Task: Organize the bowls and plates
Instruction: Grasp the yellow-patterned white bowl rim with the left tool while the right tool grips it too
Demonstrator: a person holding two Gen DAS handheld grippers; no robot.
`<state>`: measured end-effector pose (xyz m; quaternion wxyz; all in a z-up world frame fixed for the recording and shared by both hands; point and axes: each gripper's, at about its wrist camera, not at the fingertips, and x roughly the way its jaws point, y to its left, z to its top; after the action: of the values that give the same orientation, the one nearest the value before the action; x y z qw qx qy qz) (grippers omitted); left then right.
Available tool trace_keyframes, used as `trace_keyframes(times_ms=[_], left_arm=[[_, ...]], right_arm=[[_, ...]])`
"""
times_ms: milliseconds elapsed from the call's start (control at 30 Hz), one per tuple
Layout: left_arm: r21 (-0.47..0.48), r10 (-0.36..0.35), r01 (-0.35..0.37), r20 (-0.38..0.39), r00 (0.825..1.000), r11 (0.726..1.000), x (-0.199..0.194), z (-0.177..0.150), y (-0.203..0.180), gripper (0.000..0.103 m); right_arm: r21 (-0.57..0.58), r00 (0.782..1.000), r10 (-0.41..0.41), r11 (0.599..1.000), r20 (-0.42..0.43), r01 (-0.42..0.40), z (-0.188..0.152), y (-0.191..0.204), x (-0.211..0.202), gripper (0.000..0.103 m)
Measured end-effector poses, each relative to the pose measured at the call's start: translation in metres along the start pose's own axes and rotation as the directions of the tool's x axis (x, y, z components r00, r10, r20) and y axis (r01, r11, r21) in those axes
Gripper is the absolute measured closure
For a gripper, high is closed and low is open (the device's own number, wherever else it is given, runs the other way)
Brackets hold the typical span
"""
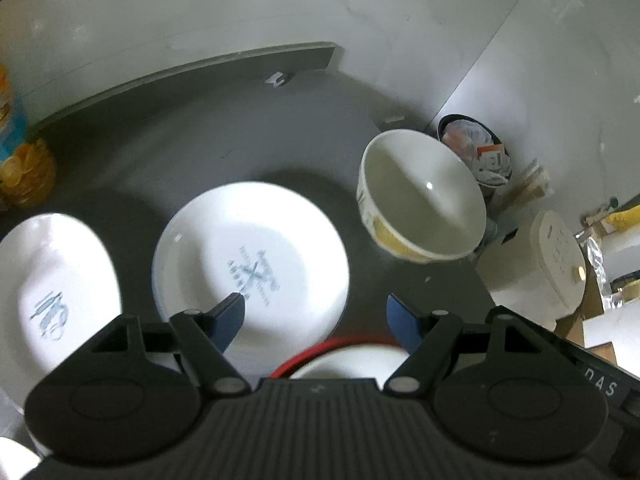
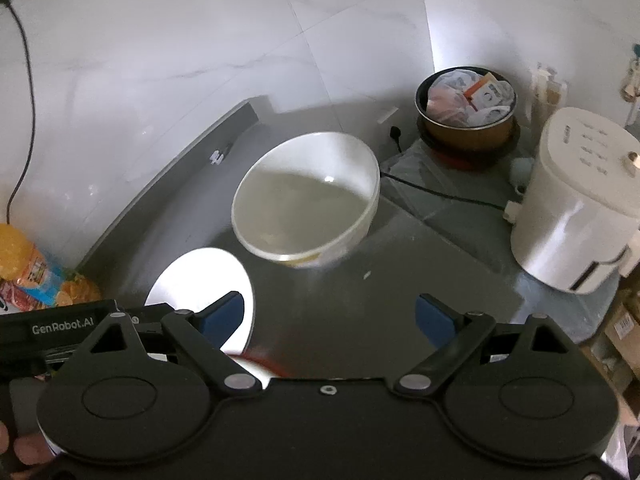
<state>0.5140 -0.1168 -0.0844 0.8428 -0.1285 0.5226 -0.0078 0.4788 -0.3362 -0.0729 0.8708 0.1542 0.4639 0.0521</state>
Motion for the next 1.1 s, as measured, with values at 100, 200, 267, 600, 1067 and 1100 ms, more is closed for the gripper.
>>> trace_keyframes(times_ms=[100,200,267,600,1067,1100], left_arm=[[-0.008,0.007,-0.007,0.002,1.000,1.000,0.012,0.009,-0.008,0.026],[-0.015,-0.002,0.002,0.016,1.000,1.000,0.023,0.020,-0.016,0.027],[-0.027,-0.003,0.004,0.017,1.000,1.000,0.030,0.025,-0.020,0.030],[-0.120,-0.008,0.011,0.029,1.000,0.993,0.068,0.049,-0.029,0.057],[-0.188,0.015,-0.030,-0.078,0.997,0.982,0.117,0.055,-0.038,0.081],[-0.195,0.007,-0.022,-0.076,0.997,0.981,0.117,0.055,-0.039,0.087]], right_arm=[[0.004,1.000,0.010,1.000,-0.011,-0.010,0.013,-0.008,0.015,0.019],[0.012,0.999,0.024,1.000,-0.024,-0.023,0.023,-0.014,0.028,0.027],[0.016,0.999,0.033,0.999,-0.032,-0.033,0.030,-0.018,0.035,0.030],[0.023,0.994,0.059,0.998,-0.092,-0.057,0.049,-0.037,0.078,0.044],[0.023,0.976,0.089,0.996,-0.197,-0.086,0.063,-0.038,0.129,0.077],[0.018,0.977,0.082,0.997,-0.195,-0.080,0.063,-0.037,0.128,0.078]])
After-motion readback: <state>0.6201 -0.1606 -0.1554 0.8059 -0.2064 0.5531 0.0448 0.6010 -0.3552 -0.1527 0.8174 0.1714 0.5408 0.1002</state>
